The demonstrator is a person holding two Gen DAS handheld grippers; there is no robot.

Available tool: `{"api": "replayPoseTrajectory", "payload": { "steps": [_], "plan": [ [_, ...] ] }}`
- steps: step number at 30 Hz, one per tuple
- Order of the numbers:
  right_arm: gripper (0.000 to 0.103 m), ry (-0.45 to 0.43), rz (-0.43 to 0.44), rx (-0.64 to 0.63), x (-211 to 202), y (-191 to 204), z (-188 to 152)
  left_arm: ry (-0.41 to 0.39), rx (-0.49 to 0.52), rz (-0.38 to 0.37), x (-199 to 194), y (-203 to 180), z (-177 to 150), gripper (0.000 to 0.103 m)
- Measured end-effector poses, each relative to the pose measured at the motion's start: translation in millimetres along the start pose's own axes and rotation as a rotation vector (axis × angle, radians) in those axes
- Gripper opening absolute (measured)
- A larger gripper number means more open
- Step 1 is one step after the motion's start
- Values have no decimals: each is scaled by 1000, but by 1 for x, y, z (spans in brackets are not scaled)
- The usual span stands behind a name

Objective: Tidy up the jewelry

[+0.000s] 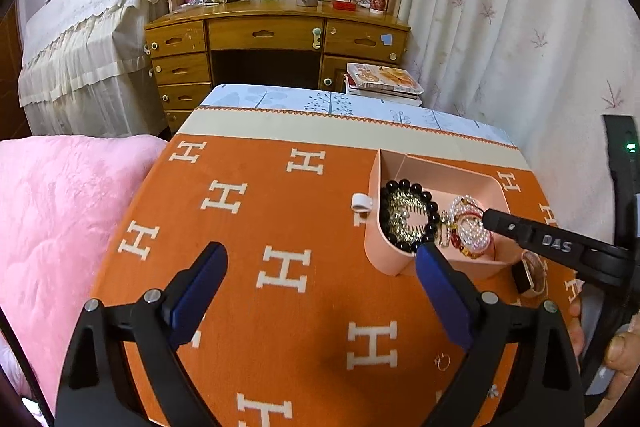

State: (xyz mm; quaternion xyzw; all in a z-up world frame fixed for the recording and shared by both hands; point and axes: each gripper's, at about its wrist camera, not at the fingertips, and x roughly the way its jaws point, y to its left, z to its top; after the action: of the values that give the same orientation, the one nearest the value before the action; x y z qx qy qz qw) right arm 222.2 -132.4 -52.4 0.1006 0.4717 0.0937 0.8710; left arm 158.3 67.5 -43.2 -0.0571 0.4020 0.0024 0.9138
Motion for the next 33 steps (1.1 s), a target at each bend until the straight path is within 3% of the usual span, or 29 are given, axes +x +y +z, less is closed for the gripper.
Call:
{"api": "replayPoseTrajectory", "payload": {
  "steps": [6, 11, 17, 25, 33],
  "plan": [
    [29, -49, 12, -15, -34, 1, -18, -8, 35, 3, -14, -12, -13, 94],
    [29, -104, -10, -37, -65, -4, -39, 11, 50, -59, -23, -22, -23, 94],
    [29, -136, -15, 27, -92, -34, -63, 15, 72, -98, -29, -35, -33, 94],
    [29, -150, -69, 119, -106, -85, -77, 51, 135, -106, -19, -56, -46, 94],
    [29, -93, -77, 226, -89, -129, -82, 132, 158, -118, 3, -70, -60, 94]
  ]
}}
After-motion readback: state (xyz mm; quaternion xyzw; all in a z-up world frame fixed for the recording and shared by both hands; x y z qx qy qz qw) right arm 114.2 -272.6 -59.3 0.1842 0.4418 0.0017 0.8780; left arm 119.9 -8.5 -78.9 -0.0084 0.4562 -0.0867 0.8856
